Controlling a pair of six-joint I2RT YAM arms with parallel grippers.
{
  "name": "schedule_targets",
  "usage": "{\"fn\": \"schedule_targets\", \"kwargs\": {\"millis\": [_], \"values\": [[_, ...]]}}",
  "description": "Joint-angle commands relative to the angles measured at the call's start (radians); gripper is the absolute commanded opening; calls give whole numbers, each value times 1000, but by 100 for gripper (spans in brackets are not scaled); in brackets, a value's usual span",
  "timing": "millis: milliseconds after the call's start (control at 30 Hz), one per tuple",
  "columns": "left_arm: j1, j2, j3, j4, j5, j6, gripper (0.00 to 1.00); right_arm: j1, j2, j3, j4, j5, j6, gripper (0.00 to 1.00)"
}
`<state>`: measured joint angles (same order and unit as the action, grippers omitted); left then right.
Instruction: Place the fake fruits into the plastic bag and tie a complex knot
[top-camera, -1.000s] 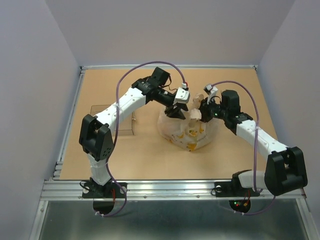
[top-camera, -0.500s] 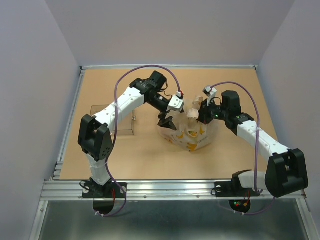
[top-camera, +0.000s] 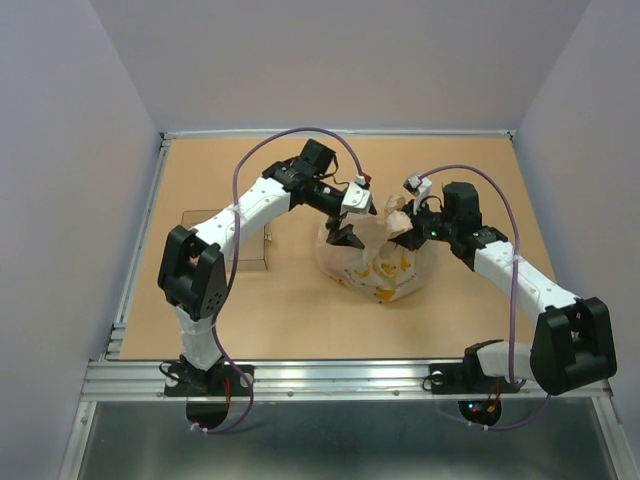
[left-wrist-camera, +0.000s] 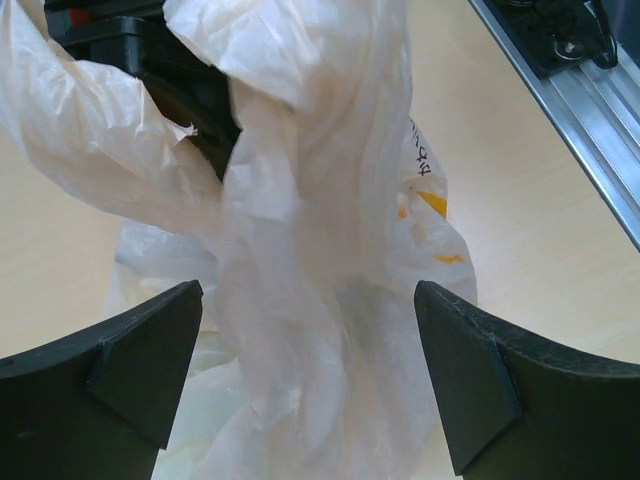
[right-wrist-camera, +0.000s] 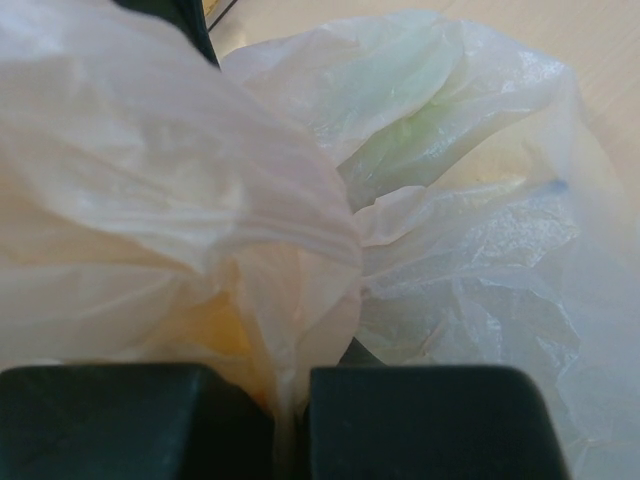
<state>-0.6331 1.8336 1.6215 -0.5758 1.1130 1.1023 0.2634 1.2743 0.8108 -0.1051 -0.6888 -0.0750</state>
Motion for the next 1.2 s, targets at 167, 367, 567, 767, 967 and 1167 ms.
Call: {"fn": "schedule_targets", "kwargs": {"millis": [167,367,567,767,967,1167], "values": [[-36,38,81,-289,107,229,99,7,-7,67,2,21,-9,0],[-37,70,129,-331,99,182,41,7,-10,71,1,6,7,0],[4,105,322,-450,-48,87,0,108,-23,50,22,235,154,1],[70,112,463,-544,-155,131,0,112,-18,88,51,293,281,0],[30,85,373,-538,-92,134,0,112,-7,113,51,229,210,0],[-17,107,339,-333,-67,-88,1,112,-27,99,19,144,126,0]]}}
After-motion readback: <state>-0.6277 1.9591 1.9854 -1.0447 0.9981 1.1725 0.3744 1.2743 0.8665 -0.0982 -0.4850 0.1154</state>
